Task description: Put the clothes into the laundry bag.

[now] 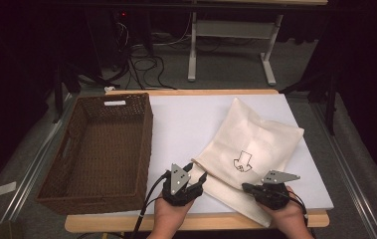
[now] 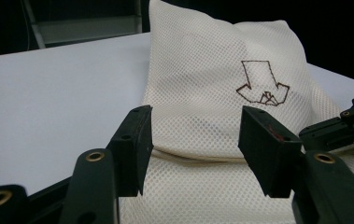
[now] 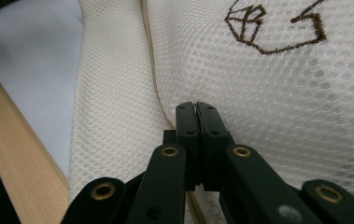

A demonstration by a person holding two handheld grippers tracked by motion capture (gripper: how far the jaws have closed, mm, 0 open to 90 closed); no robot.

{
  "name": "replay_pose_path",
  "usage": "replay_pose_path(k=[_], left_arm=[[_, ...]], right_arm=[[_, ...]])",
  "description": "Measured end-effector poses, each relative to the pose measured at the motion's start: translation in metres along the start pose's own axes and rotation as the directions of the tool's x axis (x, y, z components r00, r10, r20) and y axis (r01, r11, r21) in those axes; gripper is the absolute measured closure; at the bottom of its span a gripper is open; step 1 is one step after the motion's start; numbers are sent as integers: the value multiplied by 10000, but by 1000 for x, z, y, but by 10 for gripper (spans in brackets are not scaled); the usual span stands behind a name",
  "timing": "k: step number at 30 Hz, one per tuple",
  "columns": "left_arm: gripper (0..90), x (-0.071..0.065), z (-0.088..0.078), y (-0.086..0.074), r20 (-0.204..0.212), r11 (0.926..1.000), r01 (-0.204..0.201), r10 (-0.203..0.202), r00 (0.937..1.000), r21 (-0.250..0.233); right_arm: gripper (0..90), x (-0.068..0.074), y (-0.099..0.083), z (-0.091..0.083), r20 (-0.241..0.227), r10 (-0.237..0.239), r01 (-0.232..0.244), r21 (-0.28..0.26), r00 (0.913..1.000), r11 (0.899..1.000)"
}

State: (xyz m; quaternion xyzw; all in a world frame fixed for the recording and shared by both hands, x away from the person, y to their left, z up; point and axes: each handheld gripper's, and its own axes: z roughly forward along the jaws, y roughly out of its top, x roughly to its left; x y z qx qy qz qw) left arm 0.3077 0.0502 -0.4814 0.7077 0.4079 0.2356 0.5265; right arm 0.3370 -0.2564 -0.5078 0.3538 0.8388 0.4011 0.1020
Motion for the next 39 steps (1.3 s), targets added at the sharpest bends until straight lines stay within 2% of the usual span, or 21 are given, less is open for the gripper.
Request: replay_pose_path(k=[3,7,9,15,19,21,24,25,26,27,28,30,33,35,37,38,39], left_arm=[[451,0,0,0,-2,10000,3,-3,10000,46],[451,1,2,-1,-8,9999,-27,27,10000,102],[451,0,3,-2,-46,9999,-7,8,10000,158],[451,0,6,-4,-45,9996,-67,69,10000,291],[451,1,7,-5,-55,9994,-68,70,10000,338],[451,1,8,-4,-46,9996,-22,24,10000,290],[451,1,9,-3,-5,9996,-64,65,10000,260],[451,1,9,-3,-5,9996,-64,65,10000,260],[451,0,11,-1,51,9998,-62,61,10000,209],[452,-1,12,-1,88,9997,-77,75,9999,211],[452,-1,13,0,95,9998,-81,79,9999,191],[451,-3,16,2,153,9999,-64,62,9999,126],[451,-4,20,3,224,9998,-128,125,9997,142],[451,-4,22,4,227,9998,-146,142,9996,158],[452,-4,24,4,235,9998,-160,156,9996,137],[451,-4,24,4,251,9998,-174,170,9995,135],[451,-4,24,4,242,9997,-179,175,9996,135]], right_arm=[[894,0,-1,3,117,-84,82,181,9999,9998],[888,0,-1,4,120,-39,37,158,9999,9999],[856,-1,-1,3,82,-83,82,150,9999,9999],[774,2,4,-12,-42,13,-16,-797,10000,9968],[725,-2,7,-31,237,295,-252,-1648,9993,9860],[694,-8,7,-42,599,587,-456,-2004,9965,9787],[623,-20,0,-53,1275,1257,-957,-2187,9839,9711],[623,-20,0,-53,1275,1257,-957,-2187,9839,9711],[547,-28,-6,-58,1726,1743,-1336,-2247,9694,9652],[493,-33,-9,-60,1871,1988,-1546,-2270,9620,9616],[434,-35,-12,-62,2132,2247,-1782,-2170,9508,9598],[382,-41,-19,-62,2551,2540,-2068,-1979,9330,9582],[313,-49,-26,-63,2682,2976,-2543,-1847,9163,9493],[311,-50,-29,-61,2677,3031,-2622,-1779,9146,9485],[300,-50,-34,-51,2720,2860,-2631,-1181,9188,9575],[311,-49,-35,-48,2684,2906,-2742,-973,9185,9567],[337,-48,-35,-45,2568,2887,-2772,-807,9223,9574]])
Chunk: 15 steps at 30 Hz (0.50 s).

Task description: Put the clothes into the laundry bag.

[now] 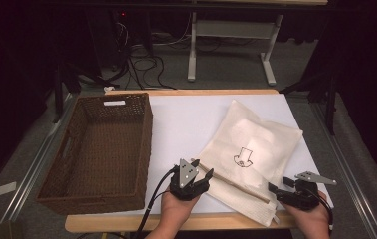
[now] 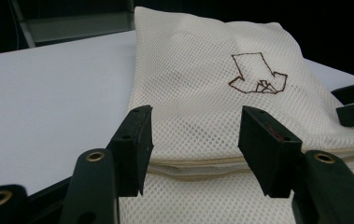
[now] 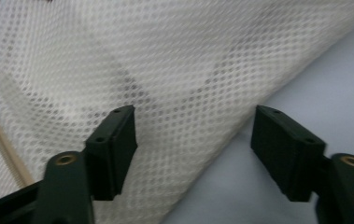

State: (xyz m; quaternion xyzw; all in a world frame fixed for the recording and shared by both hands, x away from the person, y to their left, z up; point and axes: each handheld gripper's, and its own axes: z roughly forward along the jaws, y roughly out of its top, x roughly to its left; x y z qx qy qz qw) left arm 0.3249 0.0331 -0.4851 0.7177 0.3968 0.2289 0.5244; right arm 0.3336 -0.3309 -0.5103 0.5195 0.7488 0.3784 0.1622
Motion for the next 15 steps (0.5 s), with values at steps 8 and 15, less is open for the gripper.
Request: replay_pose_path(k=[8,15], left_arm=[[453,9,0,-7,-394,9996,66,-55,9992,278],[449,17,14,-21,-641,9916,71,12,9979,1291]], right_arm=[[884,5,3,3,-163,-719,722,189,9973,9972],[886,-21,11,-10,464,-719,728,-187,9963,9972]])
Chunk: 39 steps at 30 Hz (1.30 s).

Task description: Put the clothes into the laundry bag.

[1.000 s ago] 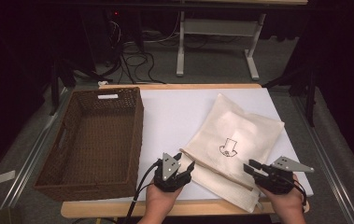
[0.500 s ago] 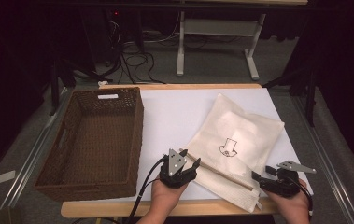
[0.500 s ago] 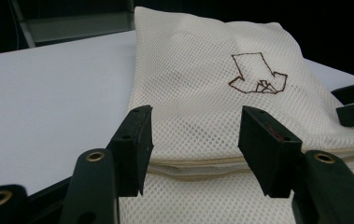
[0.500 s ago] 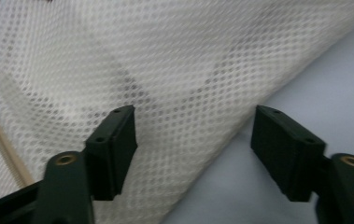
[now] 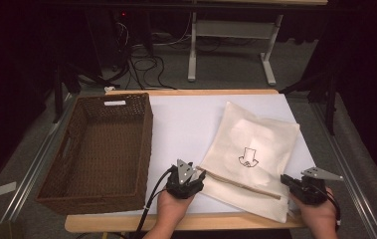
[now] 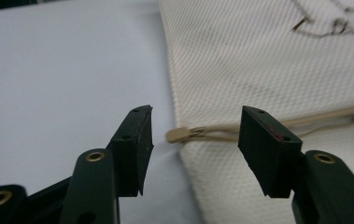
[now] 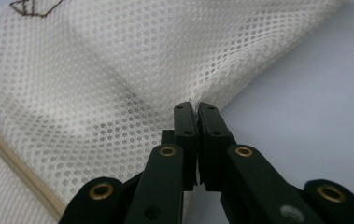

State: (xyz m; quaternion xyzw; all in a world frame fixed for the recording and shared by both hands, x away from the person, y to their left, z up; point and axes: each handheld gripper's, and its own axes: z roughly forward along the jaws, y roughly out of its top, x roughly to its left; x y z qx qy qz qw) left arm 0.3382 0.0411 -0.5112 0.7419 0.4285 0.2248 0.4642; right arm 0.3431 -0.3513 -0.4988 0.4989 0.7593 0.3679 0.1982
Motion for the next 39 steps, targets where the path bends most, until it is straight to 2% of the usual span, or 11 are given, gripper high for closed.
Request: replay_pose_path(k=[4,6,7,9,15,17,21,26,29,33,39], left_arm=[[447,-4,14,-5,747,9931,95,-183,9970,1169],[450,-6,17,-5,745,9900,-65,-40,9972,1411],[473,-7,20,-3,1173,9853,-107,-95,9930,1707],[532,-9,23,-2,1010,9795,-225,23,9949,2000],[860,-11,22,-1,1017,9779,-187,-26,9948,2084],[873,-13,20,-1,871,9793,-342,171,9961,1995],[874,-9,7,0,584,9877,-146,56,9983,1556],[873,-4,-7,-5,286,9897,81,-123,9995,1432],[871,-5,-18,-11,181,9900,152,-179,9997,1404],[868,-11,-23,-15,261,9899,73,-111,9996,1412],[858,-33,-20,-21,885,9882,-346,215,9958,1492]], right_arm=[[884,-11,0,1,-63,175,-175,-24,9998,9998],[884,-10,0,2,-69,113,-113,-16,9999,9999],[884,-8,1,2,-59,144,-144,20,9999,9999],[884,-7,1,3,-65,80,-80,13,9999,10000],[885,-7,2,7,-133,-1,2,111,9999,9999],[885,-6,3,9,-153,-78,80,117,9999,9999],[886,-3,8,14,-302,-111,114,93,9995,9999],[886,3,17,24,-553,-370,373,49,9978,9993],[886,9,28,37,-638,-806,811,50,9947,9967],[886,10,35,44,-674,-885,888,3,9938,9961],[885,-4,45,49,-456,-827,822,-130,9955,9965]])
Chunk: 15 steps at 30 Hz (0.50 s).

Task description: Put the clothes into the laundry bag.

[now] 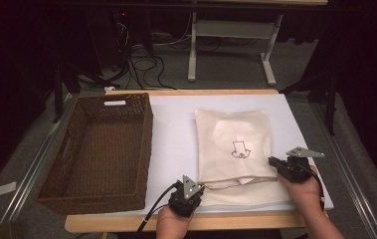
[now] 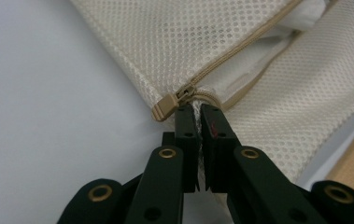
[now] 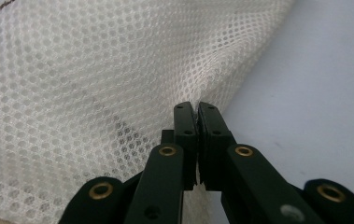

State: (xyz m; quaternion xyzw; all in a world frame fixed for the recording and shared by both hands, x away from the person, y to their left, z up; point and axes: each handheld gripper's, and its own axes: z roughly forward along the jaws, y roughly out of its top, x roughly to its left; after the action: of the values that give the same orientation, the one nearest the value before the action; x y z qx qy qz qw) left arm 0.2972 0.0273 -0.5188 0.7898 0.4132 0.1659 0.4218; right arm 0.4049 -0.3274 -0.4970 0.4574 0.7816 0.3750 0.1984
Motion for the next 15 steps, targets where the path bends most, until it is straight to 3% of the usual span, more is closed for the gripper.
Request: replay_pose_path(k=[7,9,14,15], left_arm=[[795,-4,2,2,54,9997,-256,256,9997,-8],[729,-3,0,2,-6,9995,-322,322,9995,5],[640,0,-12,5,-184,9989,-339,333,9993,-333],[631,2,-16,7,-241,9982,-290,278,9993,-528]], right_arm=[[877,-15,-9,-15,182,285,-284,-39,9994,9996],[871,-15,-11,-16,217,335,-335,8,9992,9994],[821,-4,-12,-28,383,-108,124,-421,9992,9990],[771,1,-13,-32,376,12,7,-520,9993,9986]])
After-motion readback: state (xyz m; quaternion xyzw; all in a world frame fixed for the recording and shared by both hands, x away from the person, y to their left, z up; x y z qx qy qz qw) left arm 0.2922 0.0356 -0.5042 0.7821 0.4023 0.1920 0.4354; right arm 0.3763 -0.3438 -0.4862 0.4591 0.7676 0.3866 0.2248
